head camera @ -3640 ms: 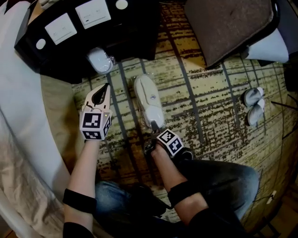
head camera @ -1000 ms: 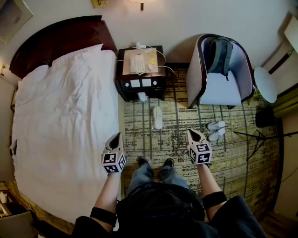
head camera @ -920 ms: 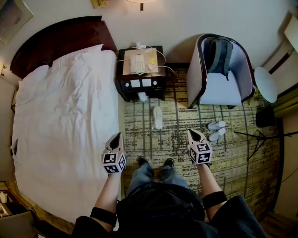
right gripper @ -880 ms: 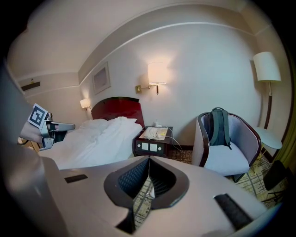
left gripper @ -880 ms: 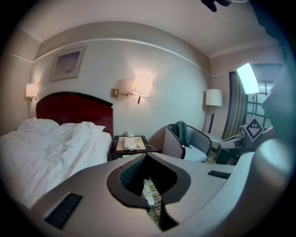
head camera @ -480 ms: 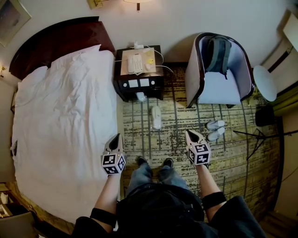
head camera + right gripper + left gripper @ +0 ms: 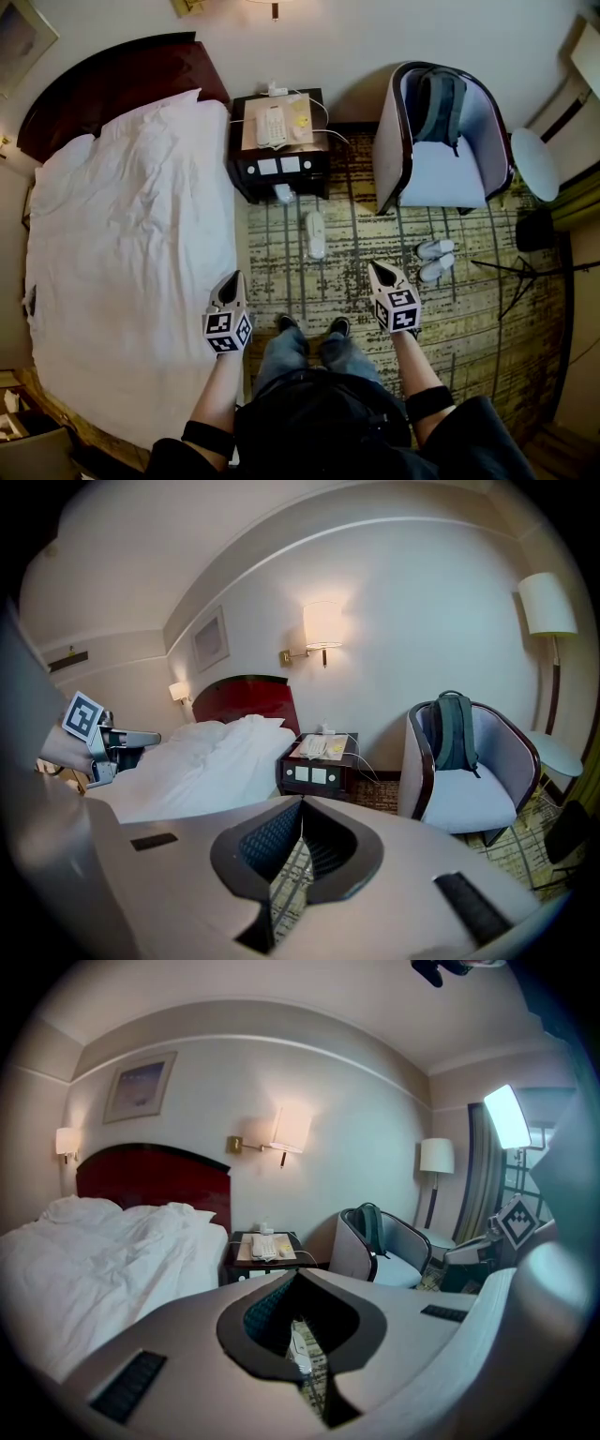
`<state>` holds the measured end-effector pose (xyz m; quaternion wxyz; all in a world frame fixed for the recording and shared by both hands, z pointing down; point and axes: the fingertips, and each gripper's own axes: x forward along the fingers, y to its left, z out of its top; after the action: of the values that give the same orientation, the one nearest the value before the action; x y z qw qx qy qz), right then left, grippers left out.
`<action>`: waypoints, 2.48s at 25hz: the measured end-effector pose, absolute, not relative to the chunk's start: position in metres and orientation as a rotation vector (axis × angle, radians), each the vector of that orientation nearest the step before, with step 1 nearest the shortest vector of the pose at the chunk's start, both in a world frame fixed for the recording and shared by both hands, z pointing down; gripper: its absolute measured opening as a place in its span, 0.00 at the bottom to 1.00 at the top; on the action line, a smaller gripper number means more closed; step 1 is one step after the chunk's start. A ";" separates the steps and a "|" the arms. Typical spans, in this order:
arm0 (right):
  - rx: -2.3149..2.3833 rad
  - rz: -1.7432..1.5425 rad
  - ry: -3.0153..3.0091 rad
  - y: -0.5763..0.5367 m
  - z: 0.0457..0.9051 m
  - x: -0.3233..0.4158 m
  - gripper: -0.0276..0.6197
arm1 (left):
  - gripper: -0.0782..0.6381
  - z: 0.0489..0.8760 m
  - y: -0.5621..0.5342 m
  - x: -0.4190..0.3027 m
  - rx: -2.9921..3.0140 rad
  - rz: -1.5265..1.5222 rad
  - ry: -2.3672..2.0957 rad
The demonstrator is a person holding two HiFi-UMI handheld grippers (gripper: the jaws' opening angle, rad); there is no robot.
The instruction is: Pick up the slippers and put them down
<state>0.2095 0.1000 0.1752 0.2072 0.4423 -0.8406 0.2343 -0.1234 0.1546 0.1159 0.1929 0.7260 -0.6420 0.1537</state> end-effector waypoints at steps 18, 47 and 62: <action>1.284 0.680 -2.321 0.076 0.193 0.137 0.05 | 0.11 0.143 0.121 -0.158 2.117 0.457 -1.668; 1.424 0.763 -2.367 -0.118 0.444 0.042 0.05 | 0.22 0.480 -0.068 -0.170 1.905 0.177 -1.537; 1.434 0.659 -2.441 -0.195 0.694 0.007 0.05 | 0.61 0.777 -0.198 -0.179 1.724 -0.197 -1.456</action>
<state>0.0068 -0.1949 0.6942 0.1172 0.4900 -0.8340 0.2250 -0.1792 -0.1976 0.7773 0.4242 0.6892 -0.5821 -0.0786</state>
